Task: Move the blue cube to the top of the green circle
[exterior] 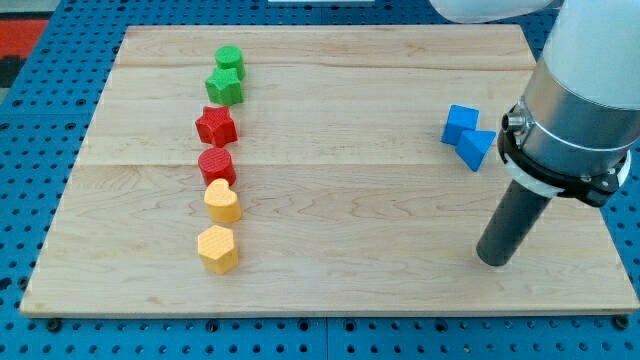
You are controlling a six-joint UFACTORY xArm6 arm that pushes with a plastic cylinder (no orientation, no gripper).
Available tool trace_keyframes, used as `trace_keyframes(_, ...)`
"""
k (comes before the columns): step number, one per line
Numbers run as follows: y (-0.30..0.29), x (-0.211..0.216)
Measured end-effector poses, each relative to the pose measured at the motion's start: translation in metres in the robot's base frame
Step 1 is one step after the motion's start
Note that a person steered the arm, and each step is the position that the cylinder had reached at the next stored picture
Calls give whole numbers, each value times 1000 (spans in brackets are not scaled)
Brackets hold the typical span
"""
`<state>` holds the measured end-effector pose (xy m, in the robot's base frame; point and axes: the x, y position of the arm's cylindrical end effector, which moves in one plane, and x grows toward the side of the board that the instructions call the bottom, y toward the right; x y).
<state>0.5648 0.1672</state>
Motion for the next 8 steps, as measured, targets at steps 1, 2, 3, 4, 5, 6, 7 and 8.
trace_keyframes(1, 4, -54)
trace_keyframes(2, 15, -112)
trace_keyframes(3, -13, -157)
trace_keyframes(4, -24, -187)
trace_keyframes(5, -32, -169)
trace_keyframes(6, 35, -176)
trace_keyframes(7, 48, -219)
trace_keyframes(8, 31, -254)
